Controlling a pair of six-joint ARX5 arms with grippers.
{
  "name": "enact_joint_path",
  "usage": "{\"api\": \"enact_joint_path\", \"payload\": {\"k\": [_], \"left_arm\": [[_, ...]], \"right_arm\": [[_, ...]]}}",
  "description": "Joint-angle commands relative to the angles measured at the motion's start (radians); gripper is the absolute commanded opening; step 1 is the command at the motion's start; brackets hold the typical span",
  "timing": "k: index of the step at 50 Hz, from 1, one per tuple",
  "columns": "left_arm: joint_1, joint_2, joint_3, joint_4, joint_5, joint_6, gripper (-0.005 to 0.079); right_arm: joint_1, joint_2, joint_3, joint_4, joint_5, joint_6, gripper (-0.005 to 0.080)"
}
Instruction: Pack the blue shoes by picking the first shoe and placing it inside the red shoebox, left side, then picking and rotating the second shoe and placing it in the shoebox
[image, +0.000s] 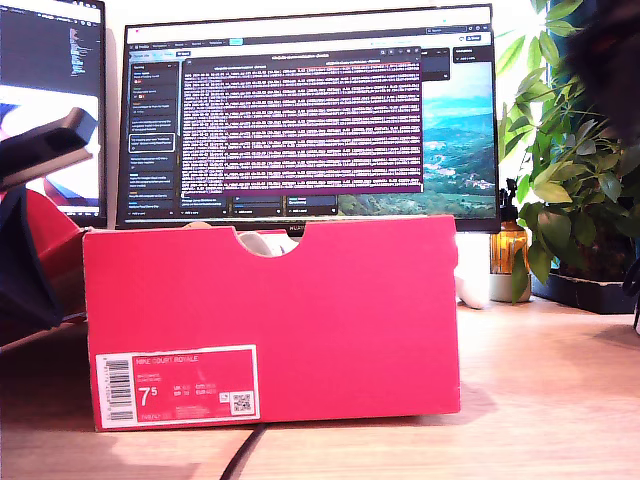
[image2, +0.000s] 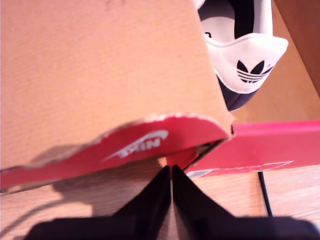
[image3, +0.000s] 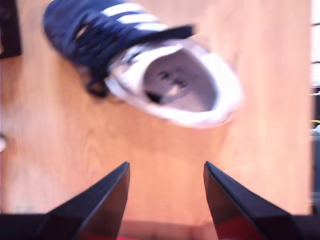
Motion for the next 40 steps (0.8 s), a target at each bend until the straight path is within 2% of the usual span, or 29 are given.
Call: {"api": "enact_joint_path", "payload": {"k": [1, 26, 40], "left_arm": [[-0.003, 0.010, 0.011, 0.007, -0.005, 0.004, -0.0019], [-0.003, 0.010, 0.011, 0.007, -0.005, 0.004, -0.0019], [-0.003, 0.010, 0.011, 0.007, -0.005, 0.004, -0.0019]], "right_arm": [[-0.005, 0.012, -0.050, -0.001, 0.004, 0.105, 0.0432], [-0.111, 0.010, -0.181, 0.003, -0.033, 0.105, 0.0432], [-0.141, 0.016, -0.270, 0.171, -0.066, 0.101, 0.0431]]}}
